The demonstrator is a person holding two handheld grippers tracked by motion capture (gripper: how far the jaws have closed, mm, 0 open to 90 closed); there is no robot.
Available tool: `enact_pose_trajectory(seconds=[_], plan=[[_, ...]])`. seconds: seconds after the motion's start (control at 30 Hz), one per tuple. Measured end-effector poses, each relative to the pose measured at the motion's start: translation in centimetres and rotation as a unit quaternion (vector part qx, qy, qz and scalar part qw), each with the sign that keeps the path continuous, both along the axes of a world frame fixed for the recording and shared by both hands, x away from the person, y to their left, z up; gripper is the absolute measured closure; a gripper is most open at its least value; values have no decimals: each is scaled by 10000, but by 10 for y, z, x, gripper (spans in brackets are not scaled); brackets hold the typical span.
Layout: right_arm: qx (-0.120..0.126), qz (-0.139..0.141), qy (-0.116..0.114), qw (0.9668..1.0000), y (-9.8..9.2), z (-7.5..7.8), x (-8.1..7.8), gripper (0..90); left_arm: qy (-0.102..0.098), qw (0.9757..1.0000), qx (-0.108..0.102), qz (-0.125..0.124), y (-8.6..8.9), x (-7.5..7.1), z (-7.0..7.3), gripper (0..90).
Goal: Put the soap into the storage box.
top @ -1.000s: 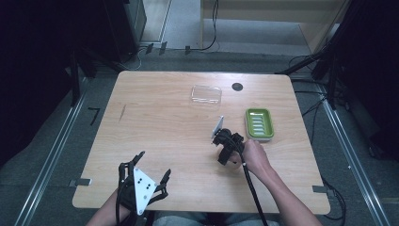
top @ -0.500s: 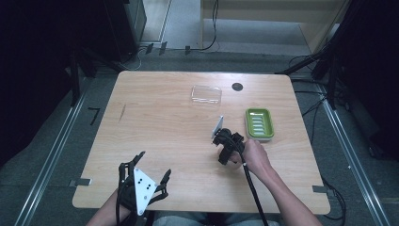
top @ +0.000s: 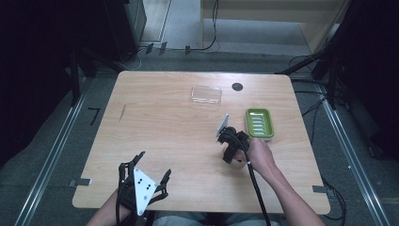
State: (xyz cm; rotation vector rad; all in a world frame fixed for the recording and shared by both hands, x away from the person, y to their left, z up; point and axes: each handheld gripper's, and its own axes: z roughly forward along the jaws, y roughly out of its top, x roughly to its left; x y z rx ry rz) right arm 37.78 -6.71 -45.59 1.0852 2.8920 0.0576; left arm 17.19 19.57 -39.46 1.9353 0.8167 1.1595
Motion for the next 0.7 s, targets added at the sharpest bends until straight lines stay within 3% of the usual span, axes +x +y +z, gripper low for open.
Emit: enact_pose_trajectory(seconds=[0.7], plan=[[-89, -260, 48, 9996, -20, 7, 5, 333, 0, 10000, 14, -8, 0, 0, 0, 140]])
